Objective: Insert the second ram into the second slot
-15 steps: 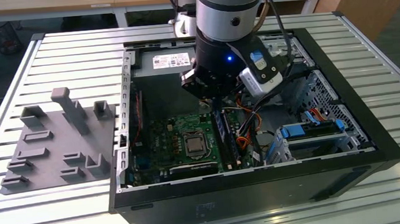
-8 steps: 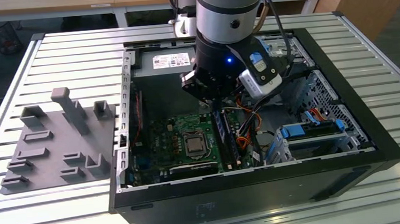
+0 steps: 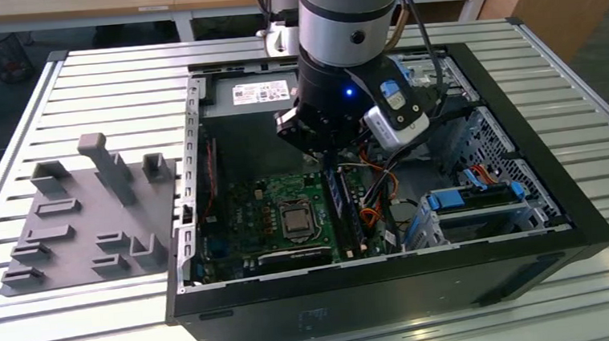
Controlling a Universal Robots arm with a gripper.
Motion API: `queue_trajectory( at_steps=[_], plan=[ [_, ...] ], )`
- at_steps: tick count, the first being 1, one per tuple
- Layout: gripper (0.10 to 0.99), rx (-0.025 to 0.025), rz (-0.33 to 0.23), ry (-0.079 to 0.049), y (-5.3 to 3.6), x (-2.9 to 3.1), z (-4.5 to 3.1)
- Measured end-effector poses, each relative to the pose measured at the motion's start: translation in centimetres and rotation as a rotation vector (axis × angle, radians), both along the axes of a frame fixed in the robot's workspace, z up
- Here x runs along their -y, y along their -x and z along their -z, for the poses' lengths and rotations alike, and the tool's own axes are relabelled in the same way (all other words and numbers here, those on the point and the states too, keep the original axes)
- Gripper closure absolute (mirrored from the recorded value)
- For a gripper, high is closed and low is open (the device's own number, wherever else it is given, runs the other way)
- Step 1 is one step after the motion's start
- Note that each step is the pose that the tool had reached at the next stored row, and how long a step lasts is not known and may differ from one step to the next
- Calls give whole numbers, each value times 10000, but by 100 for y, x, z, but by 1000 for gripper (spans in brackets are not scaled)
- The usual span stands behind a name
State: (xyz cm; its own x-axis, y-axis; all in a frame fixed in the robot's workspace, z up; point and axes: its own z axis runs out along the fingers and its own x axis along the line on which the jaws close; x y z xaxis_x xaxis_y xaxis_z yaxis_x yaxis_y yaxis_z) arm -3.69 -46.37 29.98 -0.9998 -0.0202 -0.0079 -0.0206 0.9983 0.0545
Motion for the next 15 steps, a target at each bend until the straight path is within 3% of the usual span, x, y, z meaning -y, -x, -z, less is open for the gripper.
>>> queue_trajectory(
  at_steps=[11,15],
  plan=[
    [953,-1,0,2,0,0,53],
    [953,0,1,0,-1,0,108]
  ],
)
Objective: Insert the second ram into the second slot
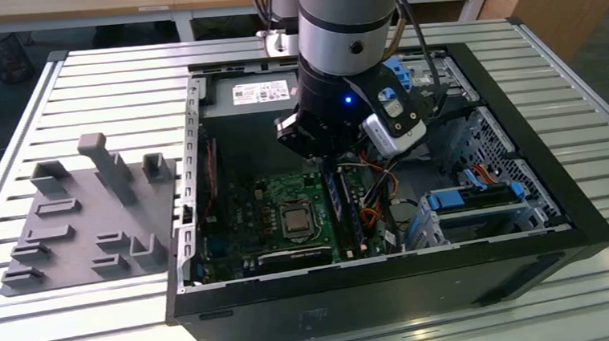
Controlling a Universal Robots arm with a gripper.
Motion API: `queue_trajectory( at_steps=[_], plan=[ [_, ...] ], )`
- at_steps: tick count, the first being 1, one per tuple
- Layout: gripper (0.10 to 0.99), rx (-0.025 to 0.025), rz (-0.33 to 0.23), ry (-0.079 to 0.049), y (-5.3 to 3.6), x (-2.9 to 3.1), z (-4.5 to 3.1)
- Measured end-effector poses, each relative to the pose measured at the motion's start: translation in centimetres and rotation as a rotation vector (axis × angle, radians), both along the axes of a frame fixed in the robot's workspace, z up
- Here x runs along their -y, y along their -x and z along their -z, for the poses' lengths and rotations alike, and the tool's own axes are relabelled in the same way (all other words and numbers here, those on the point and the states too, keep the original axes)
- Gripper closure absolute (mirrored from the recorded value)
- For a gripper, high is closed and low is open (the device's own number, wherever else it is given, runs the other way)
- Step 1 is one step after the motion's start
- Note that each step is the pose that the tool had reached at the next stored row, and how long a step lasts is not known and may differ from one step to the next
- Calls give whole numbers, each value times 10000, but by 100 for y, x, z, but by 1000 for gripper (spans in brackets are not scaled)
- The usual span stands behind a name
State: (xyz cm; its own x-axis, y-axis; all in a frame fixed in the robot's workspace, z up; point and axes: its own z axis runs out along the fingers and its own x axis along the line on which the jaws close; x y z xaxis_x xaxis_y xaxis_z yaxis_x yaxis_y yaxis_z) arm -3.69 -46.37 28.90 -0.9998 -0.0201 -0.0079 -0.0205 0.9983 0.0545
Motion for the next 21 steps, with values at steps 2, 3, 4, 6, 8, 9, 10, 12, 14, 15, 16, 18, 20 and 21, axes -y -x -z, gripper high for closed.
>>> queue_trajectory(
  at_steps=[2,3,4,6,8,9,10,12,14,15,16,18,20,21],
  plan=[
    [953,0,7,0,-3,0,27],
    [953,0,12,0,-5,0,39],
    [953,0,16,-2,-5,0,58],
    [953,0,26,-1,-4,0,92],
    [953,-1,43,-1,-4,0,104],
    [953,-1,49,0,-4,0,109],
    [953,-1,73,0,-2,0,118],
    [953,-1,179,0,-1,0,139],
    [953,-2,323,0,0,5,158],
    [953,-2,361,0,0,17,163],
    [953,-1,371,-4,0,34,168],
    [953,-1,371,-10,-2,70,179],
    [953,0,370,-16,-11,81,202],
    [953,-1,371,-14,-21,82,217]
  ],
)
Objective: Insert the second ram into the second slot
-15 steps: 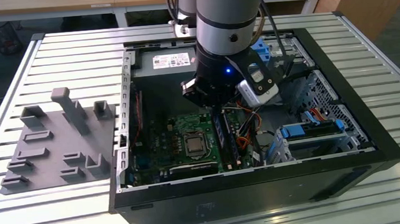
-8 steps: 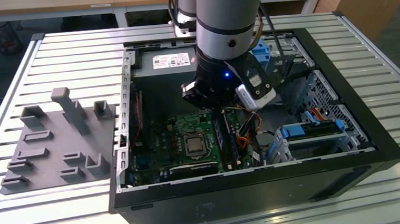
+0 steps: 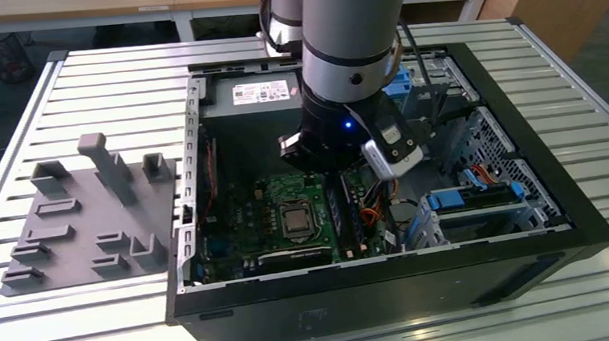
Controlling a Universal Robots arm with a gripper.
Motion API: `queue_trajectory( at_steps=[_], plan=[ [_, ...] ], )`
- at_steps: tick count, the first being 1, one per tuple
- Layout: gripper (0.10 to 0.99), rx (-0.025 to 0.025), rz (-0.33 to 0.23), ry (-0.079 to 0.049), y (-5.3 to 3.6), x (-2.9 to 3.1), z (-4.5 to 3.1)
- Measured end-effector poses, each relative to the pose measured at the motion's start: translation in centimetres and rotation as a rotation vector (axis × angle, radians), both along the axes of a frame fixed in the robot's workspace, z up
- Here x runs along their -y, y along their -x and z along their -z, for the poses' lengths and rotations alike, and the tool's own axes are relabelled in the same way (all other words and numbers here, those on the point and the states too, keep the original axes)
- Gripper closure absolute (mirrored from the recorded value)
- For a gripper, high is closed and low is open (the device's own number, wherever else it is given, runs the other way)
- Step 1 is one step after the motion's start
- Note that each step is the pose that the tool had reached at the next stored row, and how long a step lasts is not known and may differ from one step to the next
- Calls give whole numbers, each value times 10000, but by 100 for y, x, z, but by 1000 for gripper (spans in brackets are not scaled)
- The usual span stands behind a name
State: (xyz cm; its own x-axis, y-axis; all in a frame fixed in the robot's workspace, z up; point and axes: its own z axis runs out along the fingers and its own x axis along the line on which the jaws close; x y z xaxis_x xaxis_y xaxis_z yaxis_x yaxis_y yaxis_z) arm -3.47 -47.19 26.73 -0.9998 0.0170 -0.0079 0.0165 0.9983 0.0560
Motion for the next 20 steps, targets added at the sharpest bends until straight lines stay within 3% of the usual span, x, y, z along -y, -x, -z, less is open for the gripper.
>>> queue_trajectory(
  at_steps=[6,12,20],
  plan=[
    [953,-1,-1,4,-43,1,102],
    [953,-2,-2,-3,-52,0,135],
    [953,-3,-1,-4,-61,0,253]
  ],
)
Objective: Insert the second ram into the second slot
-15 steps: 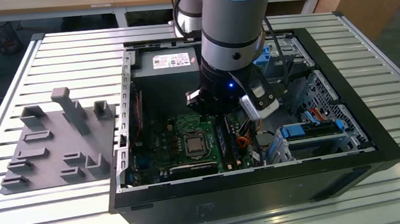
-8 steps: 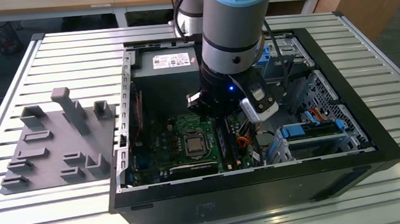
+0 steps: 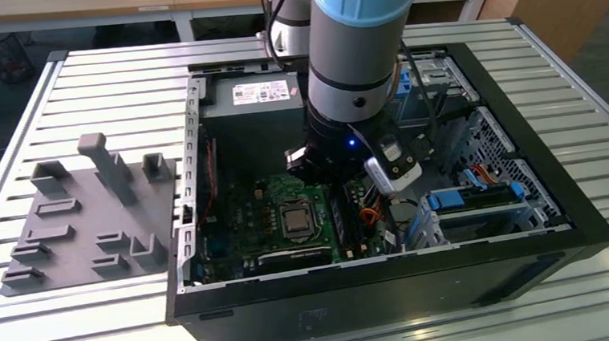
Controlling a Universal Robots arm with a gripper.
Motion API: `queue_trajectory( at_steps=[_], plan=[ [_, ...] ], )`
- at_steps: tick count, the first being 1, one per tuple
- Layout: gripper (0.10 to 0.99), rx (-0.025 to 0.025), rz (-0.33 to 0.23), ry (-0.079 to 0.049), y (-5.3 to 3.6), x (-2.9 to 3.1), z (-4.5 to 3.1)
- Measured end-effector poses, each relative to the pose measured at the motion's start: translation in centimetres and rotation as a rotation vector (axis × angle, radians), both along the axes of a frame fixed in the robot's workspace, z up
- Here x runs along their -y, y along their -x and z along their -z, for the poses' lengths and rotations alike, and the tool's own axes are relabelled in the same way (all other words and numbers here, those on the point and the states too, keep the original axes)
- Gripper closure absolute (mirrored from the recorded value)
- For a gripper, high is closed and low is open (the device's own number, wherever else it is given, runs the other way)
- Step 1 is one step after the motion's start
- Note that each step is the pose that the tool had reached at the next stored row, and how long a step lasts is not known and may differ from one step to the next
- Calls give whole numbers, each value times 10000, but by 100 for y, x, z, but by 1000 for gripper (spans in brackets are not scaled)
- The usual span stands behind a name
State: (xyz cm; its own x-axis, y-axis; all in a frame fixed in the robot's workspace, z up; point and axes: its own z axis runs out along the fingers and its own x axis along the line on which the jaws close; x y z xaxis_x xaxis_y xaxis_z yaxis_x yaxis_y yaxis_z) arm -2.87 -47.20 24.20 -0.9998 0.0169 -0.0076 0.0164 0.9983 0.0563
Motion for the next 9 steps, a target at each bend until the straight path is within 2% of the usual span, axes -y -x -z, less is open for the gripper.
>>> queue_trajectory(
  at_steps=[9],
  plan=[
    [953,1,1,-1,-16,0,15]
  ],
)
